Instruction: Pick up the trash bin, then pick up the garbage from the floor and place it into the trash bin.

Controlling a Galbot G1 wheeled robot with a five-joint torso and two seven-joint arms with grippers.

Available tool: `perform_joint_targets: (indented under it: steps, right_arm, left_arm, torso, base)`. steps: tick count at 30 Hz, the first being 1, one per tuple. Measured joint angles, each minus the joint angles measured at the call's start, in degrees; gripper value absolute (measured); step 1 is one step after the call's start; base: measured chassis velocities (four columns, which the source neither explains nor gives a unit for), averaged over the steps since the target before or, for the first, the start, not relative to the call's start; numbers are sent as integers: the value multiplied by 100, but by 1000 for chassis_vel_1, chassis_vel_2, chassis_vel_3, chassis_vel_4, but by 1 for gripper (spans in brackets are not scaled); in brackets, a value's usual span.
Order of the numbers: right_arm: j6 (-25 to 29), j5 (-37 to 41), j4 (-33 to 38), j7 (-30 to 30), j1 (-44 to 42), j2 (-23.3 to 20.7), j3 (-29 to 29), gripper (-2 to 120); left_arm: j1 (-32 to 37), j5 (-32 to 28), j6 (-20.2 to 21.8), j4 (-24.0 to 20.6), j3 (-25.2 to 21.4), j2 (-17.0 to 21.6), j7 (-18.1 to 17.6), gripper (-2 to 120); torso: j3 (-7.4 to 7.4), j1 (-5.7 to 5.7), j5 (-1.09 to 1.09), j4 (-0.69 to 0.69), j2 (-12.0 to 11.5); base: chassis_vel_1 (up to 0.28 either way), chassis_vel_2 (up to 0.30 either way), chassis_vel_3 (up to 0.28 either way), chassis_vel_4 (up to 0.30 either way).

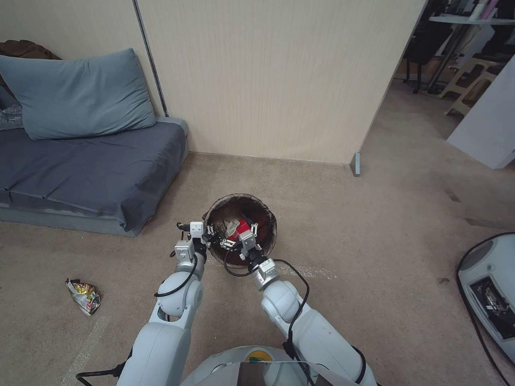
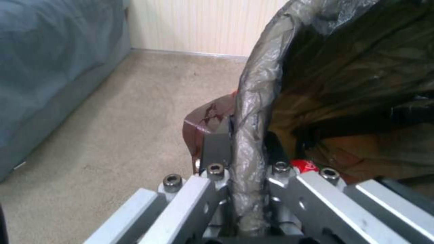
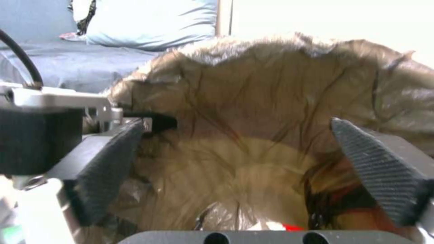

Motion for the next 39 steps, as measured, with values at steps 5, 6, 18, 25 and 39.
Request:
perform_joint_targets:
  steps: [5, 6, 18, 25, 39]
  right_arm:
    - [-2, -6, 68, 7, -32, -22, 7, 100]
    - [-2, -6, 68, 7, -32, -22, 7, 100]
    - [-147, 6, 1290, 76, -262, -147, 591, 100]
    - [-163, -62, 2001, 93, -1022, -108, 1768, 100]
    - [-178, -126, 2496, 728, -2072, 210, 2972, 100]
  left_arm:
    - [0, -4, 15, -10, 19, 5, -12, 2]
    - [0, -4, 15, -10, 19, 5, -12, 2]
    - [88, -77, 217, -171, -140, 129, -3, 2]
    - [194, -59, 59, -194, -283, 209, 8, 2]
    - [240, -54, -157, -237, -369, 297, 28, 2]
  torso:
    - [0, 0, 0, 0, 0]
    - [0, 0, 0, 0, 0]
    - [0, 0, 0, 0, 0]
    - [0, 0, 1, 0, 0]
    - [0, 0, 0, 0, 0]
  base:
    - [0, 0, 0, 0]
    - [0, 0, 0, 0]
    - [0, 0, 0, 0]
    - [0, 0, 0, 0]
    - [0, 0, 0, 0]
